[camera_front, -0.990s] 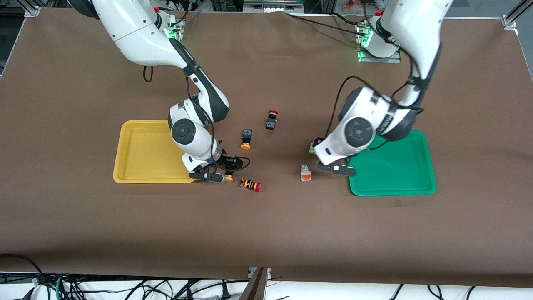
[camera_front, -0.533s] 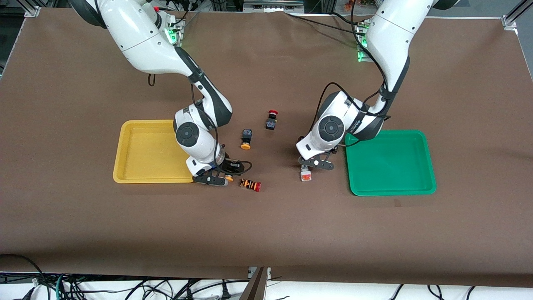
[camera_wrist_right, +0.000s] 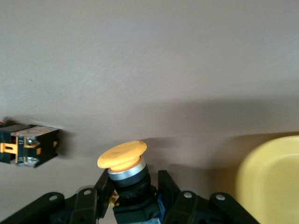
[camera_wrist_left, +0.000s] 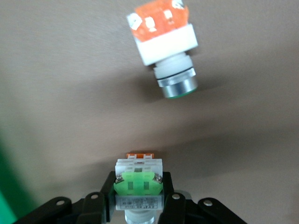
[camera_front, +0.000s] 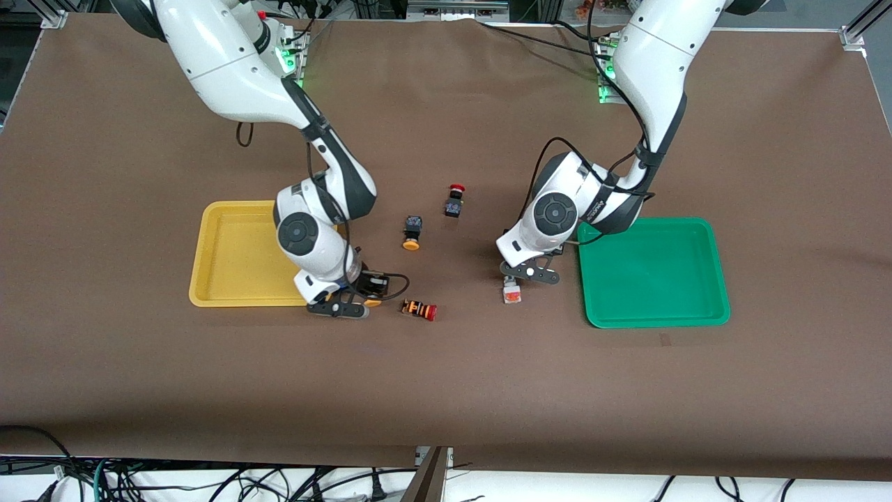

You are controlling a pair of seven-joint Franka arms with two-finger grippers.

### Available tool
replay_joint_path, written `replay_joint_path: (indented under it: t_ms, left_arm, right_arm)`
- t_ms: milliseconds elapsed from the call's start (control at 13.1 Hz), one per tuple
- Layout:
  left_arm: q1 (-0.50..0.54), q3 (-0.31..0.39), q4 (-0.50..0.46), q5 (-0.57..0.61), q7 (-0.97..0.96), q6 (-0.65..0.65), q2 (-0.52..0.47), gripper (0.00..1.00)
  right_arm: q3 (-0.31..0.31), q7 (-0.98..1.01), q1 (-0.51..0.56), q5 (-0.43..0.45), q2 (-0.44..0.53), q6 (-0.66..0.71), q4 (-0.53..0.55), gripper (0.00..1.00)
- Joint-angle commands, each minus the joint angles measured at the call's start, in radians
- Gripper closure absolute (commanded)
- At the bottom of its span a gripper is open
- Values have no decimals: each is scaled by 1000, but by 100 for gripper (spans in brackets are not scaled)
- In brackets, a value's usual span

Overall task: Place green and yellow buttons in trays
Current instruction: 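Place the yellow button in the yellow tray while the left gripper places the green switch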

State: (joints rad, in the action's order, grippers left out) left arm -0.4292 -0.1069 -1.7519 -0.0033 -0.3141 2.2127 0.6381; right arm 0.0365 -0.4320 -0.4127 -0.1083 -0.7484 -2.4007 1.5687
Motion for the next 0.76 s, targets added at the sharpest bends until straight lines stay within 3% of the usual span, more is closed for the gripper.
replay_joint_path:
  t_ms: [0,76,229,457,686]
  left_arm:
    - [29,30,57,6,4,-184,-89,94]
    - [61,36,115,15,15,-271,-95,94]
    - [133,36,189,98,135,-382,-92,94]
    - [251,36,169,132,340,-374,-29,87]
    - [276,35,63,131,359,-271,0,82]
  right_arm:
    - [-65,131,8,2,134,197,49,62]
    - [-96,197,8,2,180,215,106,62]
    - [-154,307,9,1,297,108,322,62]
    - [-226,386,12,-4,346,-36,519,56]
    - [-254,433,24,-8,337,-115,582,35]
